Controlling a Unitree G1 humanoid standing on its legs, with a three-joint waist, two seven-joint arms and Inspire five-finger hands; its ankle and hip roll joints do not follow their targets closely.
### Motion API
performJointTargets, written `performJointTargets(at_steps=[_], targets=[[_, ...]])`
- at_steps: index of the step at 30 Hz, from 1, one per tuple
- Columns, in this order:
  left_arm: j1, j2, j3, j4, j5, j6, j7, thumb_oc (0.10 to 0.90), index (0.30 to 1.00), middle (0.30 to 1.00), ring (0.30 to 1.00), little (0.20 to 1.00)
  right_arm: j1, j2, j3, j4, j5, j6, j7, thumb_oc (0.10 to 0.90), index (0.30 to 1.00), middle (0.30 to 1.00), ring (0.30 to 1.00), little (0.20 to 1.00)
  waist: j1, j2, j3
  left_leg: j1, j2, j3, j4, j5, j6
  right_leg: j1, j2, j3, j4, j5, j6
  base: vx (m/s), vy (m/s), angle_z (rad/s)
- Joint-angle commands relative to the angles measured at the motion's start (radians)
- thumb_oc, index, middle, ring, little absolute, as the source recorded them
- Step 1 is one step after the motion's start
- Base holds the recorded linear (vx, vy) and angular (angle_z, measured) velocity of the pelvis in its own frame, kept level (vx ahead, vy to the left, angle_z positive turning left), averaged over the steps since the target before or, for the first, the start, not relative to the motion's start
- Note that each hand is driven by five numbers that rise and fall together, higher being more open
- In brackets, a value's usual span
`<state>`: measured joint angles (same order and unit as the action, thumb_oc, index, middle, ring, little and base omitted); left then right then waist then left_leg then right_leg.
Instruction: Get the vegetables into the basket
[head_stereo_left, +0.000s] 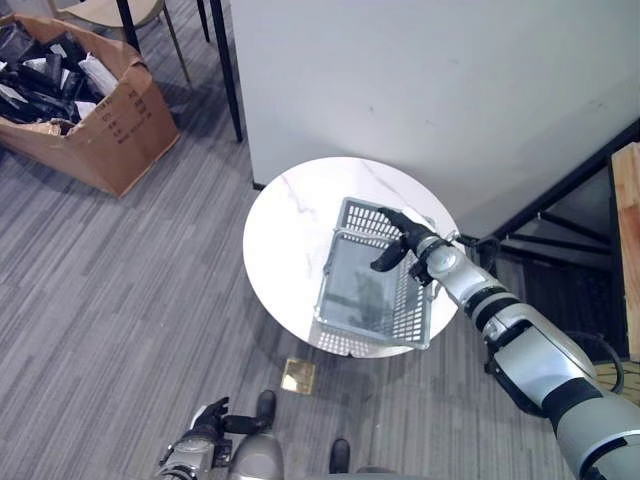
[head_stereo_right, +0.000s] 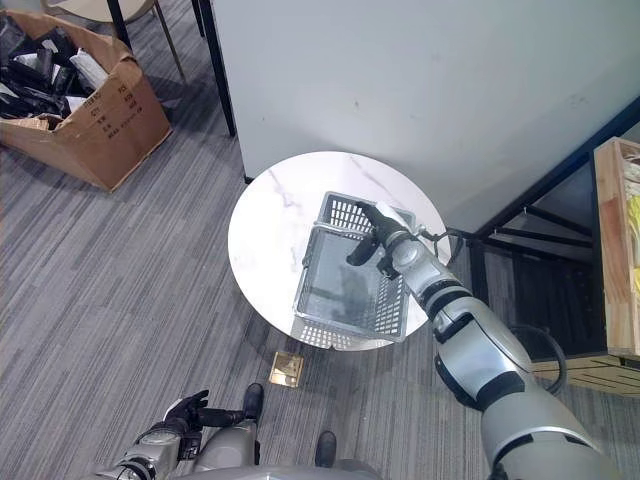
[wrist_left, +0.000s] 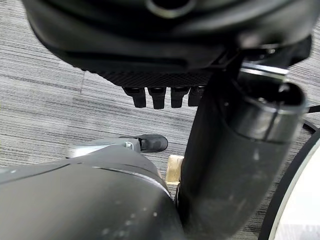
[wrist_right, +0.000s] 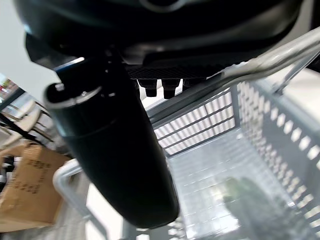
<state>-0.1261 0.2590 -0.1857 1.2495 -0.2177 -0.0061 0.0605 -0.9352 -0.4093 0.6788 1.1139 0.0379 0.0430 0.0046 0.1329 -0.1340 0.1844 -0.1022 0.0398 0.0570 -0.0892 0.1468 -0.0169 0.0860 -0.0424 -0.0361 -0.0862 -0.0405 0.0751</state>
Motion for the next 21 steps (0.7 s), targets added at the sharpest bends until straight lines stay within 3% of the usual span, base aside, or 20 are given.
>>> performJointTargets(at_steps=[1,4,13,21], targets=[[0.093,0.001,-0.107,0.105,0.030,0.040,0.003,0.900,1.000,1.000,1.000,1.000,-0.154,-0.040,0.024,-0.009,-0.100,-0.027,-0.030,0.400,0.300,0.300,0.300,0.300,0.021,-0.019,-0.018,0.067,0.000,-0.069,0.002,-0.088,-0.048,-0.112,-0.021,0.021,-0.001,0.134,0.052,0.00,0.000,0.00],[0.092,-0.004,-0.115,0.102,0.033,0.042,-0.002,0.900,1.000,1.000,1.000,1.000,-0.145,-0.028,0.040,0.004,-0.145,-0.023,-0.017,0.400,0.300,0.300,0.300,0.300,0.014,-0.020,-0.026,0.080,-0.001,-0.070,0.002,-0.095,-0.046,-0.102,-0.023,0.023,-0.001,0.130,0.050,0.00,0.000,0.00],[0.095,-0.003,-0.110,0.101,0.049,0.049,-0.016,0.900,1.000,1.000,1.000,1.000,-0.088,-0.059,0.005,-0.035,-0.124,-0.017,-0.004,0.400,0.300,0.300,0.300,0.300,0.005,-0.012,-0.040,0.101,-0.005,-0.065,0.002,-0.104,-0.045,-0.082,-0.032,0.021,-0.001,0.127,0.052,0.00,0.000,0.00],[0.111,-0.004,-0.081,0.104,0.082,0.062,-0.027,0.900,1.000,1.000,1.000,1.000,-0.011,-0.199,-0.008,-0.331,-0.186,-0.023,0.004,0.400,0.300,0.300,0.300,0.300,-0.025,-0.001,-0.074,0.139,-0.012,-0.048,0.002,-0.122,-0.039,-0.057,-0.038,0.027,0.000,0.123,0.056,0.00,0.000,0.00]])
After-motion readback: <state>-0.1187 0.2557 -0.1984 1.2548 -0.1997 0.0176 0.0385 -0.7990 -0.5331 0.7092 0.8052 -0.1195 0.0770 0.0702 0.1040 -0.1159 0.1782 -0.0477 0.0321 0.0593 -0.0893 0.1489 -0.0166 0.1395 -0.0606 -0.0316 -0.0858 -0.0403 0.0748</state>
